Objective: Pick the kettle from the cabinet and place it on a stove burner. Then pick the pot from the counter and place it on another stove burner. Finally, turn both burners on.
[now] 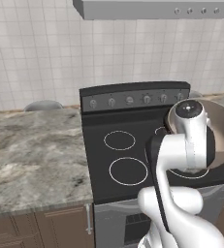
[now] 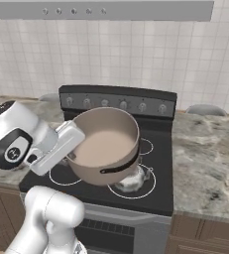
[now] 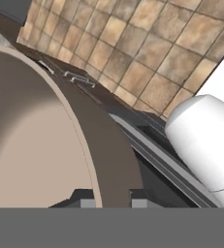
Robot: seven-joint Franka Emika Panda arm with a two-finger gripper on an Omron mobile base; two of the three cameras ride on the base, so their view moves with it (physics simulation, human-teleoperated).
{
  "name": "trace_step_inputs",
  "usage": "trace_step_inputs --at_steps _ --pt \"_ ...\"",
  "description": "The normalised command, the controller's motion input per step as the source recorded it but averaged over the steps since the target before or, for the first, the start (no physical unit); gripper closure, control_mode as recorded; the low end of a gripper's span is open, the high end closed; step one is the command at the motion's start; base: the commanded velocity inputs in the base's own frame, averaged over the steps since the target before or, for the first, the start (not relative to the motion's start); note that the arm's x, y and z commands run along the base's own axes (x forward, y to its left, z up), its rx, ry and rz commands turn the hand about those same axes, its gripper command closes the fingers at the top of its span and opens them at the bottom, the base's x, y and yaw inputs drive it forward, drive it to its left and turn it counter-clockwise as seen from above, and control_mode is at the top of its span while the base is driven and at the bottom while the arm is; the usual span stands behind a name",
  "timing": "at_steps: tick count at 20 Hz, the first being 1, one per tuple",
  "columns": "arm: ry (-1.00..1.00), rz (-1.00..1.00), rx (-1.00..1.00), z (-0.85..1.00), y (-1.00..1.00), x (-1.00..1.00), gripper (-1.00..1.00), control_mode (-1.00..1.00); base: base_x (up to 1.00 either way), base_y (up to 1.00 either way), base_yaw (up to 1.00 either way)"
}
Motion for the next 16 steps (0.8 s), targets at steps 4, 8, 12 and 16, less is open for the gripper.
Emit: trace_step_inputs --at_steps 4,8,12,16 --pt "-0.11 -0.02 -0.05 0.26 0.19 -0.11 1.0 -1.0 0.0 0.0 0.0" --pt "-0.04 0.0 -0.05 0.17 0.33 -0.03 1.0 -1.0 0.0 0.0 0.0" --pt "0.0 0.0 -0.01 0.12 0.36 0.0 1.0 -1.0 0.0 0.0 0.0" --pt "0.01 0.02 0.0 0.05 0.4 0.0 1.0 -1.0 0.0 0.0 0.0"
